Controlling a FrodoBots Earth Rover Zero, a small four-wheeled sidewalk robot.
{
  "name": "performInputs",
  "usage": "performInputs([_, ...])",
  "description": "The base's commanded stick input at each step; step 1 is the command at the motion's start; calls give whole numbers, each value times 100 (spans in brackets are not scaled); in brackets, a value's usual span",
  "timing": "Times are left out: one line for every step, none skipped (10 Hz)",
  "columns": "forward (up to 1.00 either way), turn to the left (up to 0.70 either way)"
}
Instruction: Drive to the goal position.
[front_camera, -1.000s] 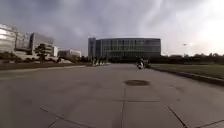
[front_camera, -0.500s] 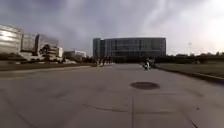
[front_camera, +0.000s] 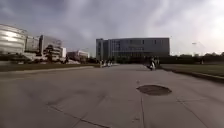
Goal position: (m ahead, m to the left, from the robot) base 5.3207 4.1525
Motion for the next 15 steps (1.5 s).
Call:
performInputs([70,0])
performInputs([70,0])
performInputs([70,0])
performInputs([70,0])
performInputs([70,0])
performInputs([70,0])
performInputs([70,0])
performInputs([70,0])
performInputs([70,0])
performInputs([70,0])
performInputs([70,0])
performInputs([70,0])
performInputs([70,0])
performInputs([70,0])
performInputs([70,0])
